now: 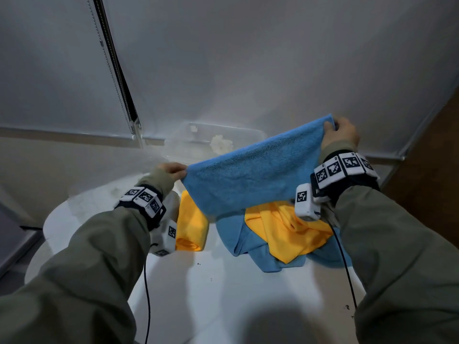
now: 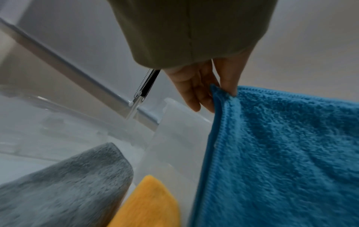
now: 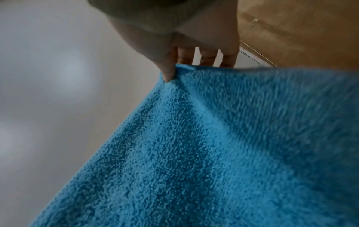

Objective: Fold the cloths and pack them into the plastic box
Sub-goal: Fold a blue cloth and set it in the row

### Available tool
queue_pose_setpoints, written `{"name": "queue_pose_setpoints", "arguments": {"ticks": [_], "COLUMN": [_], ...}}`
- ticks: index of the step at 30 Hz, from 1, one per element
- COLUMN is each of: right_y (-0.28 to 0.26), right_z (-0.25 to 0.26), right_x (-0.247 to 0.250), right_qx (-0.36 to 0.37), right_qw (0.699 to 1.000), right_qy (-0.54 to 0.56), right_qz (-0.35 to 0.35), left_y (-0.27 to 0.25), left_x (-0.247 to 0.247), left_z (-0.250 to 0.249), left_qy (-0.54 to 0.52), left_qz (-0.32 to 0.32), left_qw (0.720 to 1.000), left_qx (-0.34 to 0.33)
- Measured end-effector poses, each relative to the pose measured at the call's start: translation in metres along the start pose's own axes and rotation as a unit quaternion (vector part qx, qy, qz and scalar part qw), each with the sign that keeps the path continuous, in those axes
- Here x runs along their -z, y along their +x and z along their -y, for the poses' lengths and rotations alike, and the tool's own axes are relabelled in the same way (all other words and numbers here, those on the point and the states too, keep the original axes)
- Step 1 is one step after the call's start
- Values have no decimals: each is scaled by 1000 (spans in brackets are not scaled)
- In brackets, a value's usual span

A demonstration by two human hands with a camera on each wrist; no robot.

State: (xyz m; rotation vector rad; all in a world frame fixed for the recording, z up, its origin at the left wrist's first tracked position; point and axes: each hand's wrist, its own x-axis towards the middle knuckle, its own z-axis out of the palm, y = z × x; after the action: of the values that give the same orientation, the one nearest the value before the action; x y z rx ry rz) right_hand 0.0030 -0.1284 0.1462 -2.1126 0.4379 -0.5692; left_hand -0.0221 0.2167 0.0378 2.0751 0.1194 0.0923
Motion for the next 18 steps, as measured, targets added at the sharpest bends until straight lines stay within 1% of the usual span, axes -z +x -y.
{"name": "queue_pose_setpoints", "arguments": {"ticks": [3,4,5,7,8,9,12,14,15,17,18], "right_y": [2,2,2,2,1,0,0,1,1,-2,-3], "right_z": [-3,-3,-5,-9,-11,-12,-12,-13,-14,-16,-17], "right_x": [-2,-2,-3,-6,-7,-7,-6,-4,-3,-1,-1], "right_qx": [-19,-25,-33,-47,-49,-49,-42,-46,-50,-65,-59], "right_qw": [1000,1000,999,999,999,998,997,987,976,933,914], "right_qy": [15,15,11,-2,-1,7,68,147,205,342,390], "right_qz": [1,3,5,-8,-17,-23,-18,-36,-57,-97,-93], "left_y": [9,12,14,13,11,8,9,14,15,15,14], "left_x": [11,13,15,18,17,16,17,20,23,27,27], "left_z": [-10,-13,-18,-30,-39,-47,-57,-54,-52,-52,-56], "left_qy": [-41,-23,30,172,208,214,160,119,97,51,33], "left_qz": [-69,-85,-101,-131,-148,-169,-221,-230,-241,-263,-262], "left_qw": [997,996,994,976,966,961,959,957,953,938,932], "left_qx": [-7,-10,-14,-23,-33,-42,-83,-130,-158,-219,-248]}}
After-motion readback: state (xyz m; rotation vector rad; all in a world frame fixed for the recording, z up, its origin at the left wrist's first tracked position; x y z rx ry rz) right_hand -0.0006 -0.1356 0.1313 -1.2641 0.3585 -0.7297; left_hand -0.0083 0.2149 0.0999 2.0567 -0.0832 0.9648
